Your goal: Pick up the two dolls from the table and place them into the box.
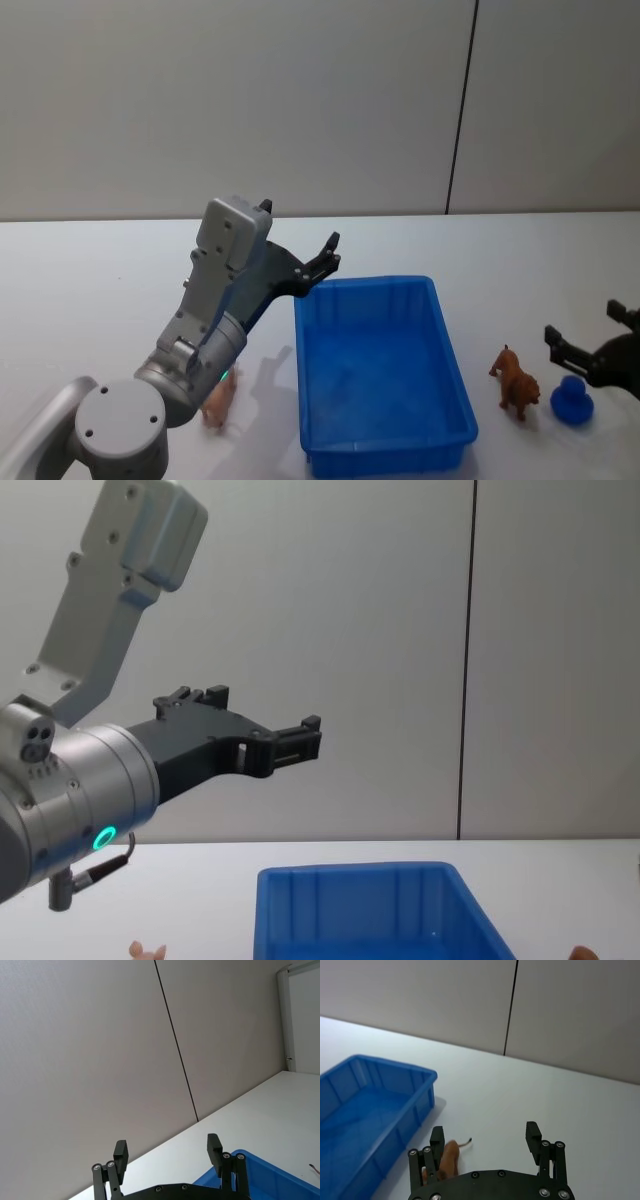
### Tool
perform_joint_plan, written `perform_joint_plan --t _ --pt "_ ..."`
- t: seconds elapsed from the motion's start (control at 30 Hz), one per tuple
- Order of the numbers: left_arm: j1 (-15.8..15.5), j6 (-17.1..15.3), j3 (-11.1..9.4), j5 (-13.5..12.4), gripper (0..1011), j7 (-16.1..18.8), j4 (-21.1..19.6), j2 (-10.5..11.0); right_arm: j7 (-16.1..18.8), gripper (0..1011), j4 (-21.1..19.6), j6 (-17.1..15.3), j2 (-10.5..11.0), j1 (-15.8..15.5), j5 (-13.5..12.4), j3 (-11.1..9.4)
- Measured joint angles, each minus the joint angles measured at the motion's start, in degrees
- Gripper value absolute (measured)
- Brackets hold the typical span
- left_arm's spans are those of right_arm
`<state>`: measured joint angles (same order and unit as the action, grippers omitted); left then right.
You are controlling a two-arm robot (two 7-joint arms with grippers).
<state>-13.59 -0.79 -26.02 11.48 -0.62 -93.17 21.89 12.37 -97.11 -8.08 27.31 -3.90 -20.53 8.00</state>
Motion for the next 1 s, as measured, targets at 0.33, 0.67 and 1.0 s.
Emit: perform_joint_plan --t 0.33,0.67,1.0 --pt "0.0 0.0 0.0 0.0 1001 0.0 0.0 0.0 4.3 1001 3.1 -3.0 1.5 0.5 -0.5 -0.7" --pt "0.0 0.0 0.0 0.0 1001 0.0 0.0 0.0 8.1 1001 7.0 -4.7 1.8 1.9 -0.1 -0.4" --pt "0.0 0.0 0.0 0.0 1001 0.0 0.0 0.0 11.1 1001 10.2 -5.5 1.6 3.0 1.3 0.3"
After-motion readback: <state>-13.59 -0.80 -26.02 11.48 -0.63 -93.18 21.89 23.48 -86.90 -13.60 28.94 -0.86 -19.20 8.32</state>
